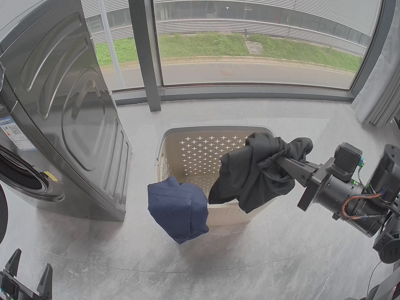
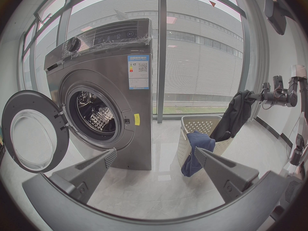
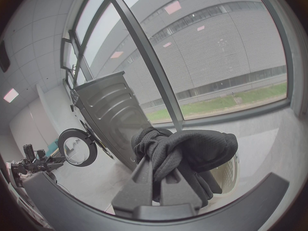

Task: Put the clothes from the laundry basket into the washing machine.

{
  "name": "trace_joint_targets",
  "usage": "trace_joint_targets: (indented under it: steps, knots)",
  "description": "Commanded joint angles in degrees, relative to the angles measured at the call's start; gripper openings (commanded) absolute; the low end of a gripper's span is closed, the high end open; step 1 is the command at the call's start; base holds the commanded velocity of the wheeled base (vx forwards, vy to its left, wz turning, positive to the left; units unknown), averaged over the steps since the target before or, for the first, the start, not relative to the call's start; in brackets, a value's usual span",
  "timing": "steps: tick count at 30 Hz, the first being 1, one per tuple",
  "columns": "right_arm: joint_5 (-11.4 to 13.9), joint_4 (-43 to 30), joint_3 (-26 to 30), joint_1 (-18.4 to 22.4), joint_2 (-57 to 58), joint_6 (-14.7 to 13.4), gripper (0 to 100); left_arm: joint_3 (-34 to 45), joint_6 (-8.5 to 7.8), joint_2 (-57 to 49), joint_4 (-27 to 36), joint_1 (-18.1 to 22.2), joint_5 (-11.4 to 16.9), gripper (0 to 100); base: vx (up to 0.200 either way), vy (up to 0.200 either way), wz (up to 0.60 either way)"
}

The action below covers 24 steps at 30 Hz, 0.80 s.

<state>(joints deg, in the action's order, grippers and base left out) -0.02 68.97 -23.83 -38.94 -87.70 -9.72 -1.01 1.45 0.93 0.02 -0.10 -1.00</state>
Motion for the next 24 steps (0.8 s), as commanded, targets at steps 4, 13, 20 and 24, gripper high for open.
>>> trace_joint_targets:
  steps: [4,13,20,24]
  knots:
    - [0.7,-0.1,0.5,-0.1,4.4,0.2,0,0.9,-1.54,-0.6,0.1,0.0,0.7,100,0.000,0.000,0.00]
    - [0.4,0.0,0.1,-0.4,4.1,-0.2,0,0.8,-0.48,-0.6,0.1,-0.1,0.8,100,-0.200,0.000,0.00]
    - [0.3,0.6,-0.2,-0.6,3.7,-1.2,0,0.8,-0.48,-0.6,0.2,-0.1,0.8,100,-0.086,0.000,0.00]
    - [0.3,0.7,-0.6,-0.7,3.6,-1.3,0,0.8,-0.48,-0.6,0.2,-0.1,0.8,100,0.000,0.000,0.00]
